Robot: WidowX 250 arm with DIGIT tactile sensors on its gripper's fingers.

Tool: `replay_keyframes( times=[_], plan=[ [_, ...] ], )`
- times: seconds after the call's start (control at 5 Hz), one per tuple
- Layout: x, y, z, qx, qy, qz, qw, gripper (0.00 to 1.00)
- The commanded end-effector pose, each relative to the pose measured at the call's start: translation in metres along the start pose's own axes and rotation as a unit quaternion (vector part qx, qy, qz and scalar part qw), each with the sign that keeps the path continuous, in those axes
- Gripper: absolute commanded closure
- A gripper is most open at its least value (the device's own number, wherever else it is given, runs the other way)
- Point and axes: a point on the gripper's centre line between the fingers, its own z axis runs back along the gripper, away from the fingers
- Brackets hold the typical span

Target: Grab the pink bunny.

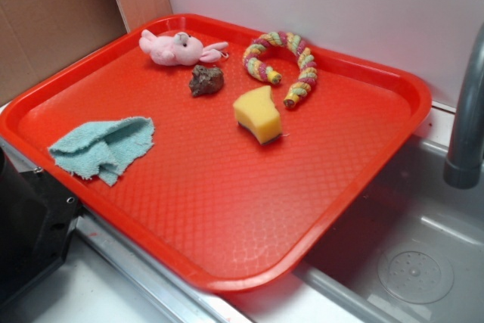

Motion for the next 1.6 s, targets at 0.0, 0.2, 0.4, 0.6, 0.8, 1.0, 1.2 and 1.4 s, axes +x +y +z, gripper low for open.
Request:
replay_keyframes(
  times=[0.0, 0.2, 0.4, 0.6, 0.8, 1.0, 1.2, 1.4],
  plan=[
    [0.0, 0.0, 0.0, 0.0, 0.0, 0.0, 1.0, 0.0],
    [0.011, 0.009, -0.002, 0.005, -0.012, -0.017, 1.0, 0.0],
    [0.026, 0.029, -0.014, 0.003, -0.013, -0.045, 0.999, 0.0],
    [0.037, 0.043, -0.026, -0.004, -0.024, -0.096, 0.995, 0.0],
    [0.056, 0.061, -0.042, -0.015, -0.036, -0.17, 0.985, 0.0],
    [0.077, 0.08, -0.059, -0.033, -0.054, -0.223, 0.973, 0.0],
    [0.106, 0.104, -0.087, -0.035, -0.056, -0.273, 0.96, 0.0],
    [0.121, 0.114, -0.103, -0.03, -0.062, -0.316, 0.946, 0.0]
  ],
)
